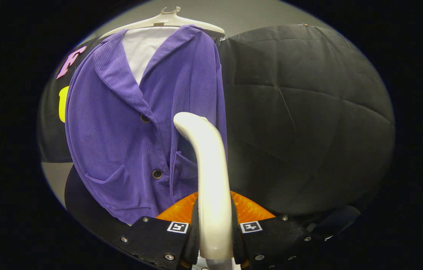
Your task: Iron the clothes twice with a garment steamer, once on the left side and once on the right side.
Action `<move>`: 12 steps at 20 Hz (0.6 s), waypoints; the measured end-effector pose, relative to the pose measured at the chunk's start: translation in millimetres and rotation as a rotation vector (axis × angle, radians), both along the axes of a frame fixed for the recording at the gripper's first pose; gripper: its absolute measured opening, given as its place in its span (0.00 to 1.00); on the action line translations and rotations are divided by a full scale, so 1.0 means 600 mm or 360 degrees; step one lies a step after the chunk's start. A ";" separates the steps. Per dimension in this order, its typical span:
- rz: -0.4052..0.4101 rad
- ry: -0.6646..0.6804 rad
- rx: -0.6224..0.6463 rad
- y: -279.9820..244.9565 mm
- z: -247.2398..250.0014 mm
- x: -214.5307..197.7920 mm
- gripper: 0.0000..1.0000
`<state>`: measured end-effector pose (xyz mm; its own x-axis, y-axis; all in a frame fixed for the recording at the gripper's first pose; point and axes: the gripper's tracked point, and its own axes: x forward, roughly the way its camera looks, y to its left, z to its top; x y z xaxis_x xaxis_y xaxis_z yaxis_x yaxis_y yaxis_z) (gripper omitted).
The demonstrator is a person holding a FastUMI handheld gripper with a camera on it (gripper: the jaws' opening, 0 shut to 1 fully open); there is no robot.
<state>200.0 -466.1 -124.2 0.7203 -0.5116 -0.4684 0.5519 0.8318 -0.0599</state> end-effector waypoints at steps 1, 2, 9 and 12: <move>-0.0002 0.0018 -0.0002 0.002 -0.010 -0.002 0.35; 0.0000 0.0038 -0.0006 0.005 -0.021 -0.004 0.36; 0.0010 0.0138 -0.0018 0.008 -0.071 -0.002 0.35; 0.0008 0.0167 0.0005 0.004 -0.085 0.002 0.36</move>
<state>201.1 -463.8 -175.5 0.6697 -0.5068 -0.5429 0.5387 0.8347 -0.1146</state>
